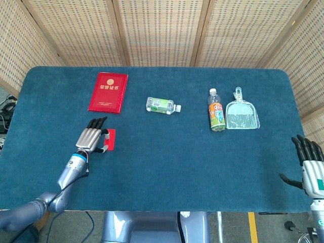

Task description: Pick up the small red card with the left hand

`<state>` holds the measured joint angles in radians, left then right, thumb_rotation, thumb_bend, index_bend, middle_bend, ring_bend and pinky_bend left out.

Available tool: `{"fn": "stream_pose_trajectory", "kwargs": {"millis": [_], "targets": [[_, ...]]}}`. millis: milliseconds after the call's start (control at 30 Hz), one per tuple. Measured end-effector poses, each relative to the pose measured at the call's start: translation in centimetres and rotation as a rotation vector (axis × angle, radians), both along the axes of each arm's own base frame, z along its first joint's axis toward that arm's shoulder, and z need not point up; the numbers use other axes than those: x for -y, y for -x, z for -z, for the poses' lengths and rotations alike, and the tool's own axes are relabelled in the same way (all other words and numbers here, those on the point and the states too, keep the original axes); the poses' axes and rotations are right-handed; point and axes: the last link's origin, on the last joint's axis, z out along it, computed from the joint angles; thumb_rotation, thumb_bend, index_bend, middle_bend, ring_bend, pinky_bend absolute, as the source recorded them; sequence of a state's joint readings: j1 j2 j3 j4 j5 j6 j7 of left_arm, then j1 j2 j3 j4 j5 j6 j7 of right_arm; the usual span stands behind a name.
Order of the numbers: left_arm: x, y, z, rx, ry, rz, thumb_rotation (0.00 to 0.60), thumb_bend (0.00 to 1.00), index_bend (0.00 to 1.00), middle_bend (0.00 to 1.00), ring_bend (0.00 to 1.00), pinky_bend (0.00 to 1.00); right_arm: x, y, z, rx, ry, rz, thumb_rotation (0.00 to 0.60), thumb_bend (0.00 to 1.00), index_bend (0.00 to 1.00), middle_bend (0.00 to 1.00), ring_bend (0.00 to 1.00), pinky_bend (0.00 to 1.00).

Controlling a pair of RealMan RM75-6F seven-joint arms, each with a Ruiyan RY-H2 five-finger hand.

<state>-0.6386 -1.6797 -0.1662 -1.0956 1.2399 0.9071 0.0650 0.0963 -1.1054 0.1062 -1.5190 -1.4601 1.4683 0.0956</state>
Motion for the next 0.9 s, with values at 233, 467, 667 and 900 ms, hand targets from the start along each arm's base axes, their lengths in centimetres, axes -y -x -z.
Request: {"fn": "stream_pose_trajectory", "kwargs": {"millis": [233,467,667,900], "targets": [[1.0,0.4,0.5,0.019,0.036,0.001,0.6,0.31,0.51,0.0,0.0,0.0,0.0,-0.1,0.0,0.001,-0.002,0.001,0.6,0.0,0.0,0.0,0.0,0.0],[0.9,0.6,0.8,0.01,0.041,-0.011,0.6,0.31,0.51,0.0,0.0,0.0,0.0,0.0,-0.1,0.004,-0.001,0.005,0.6,0.0,0.0,0.0,0.0,0.0],[0.8,0.9,1.0,0.004,0.037,-0.021,0.6,0.31,0.51,0.0,0.0,0.0,0.1,0.0,0.0,0.004,-0.007,0.005,0.6,0.0,0.0,0.0,0.0,0.0],[0.5,1.2,1.3,0.0,0.036,-0.033,0.6,0.31,0.51,0.0,0.0,0.0,0.1,0.1,-0.1,0.007,-0.005,0.005,0.6,0.0,0.0,0.0,0.0,0.0]]}}
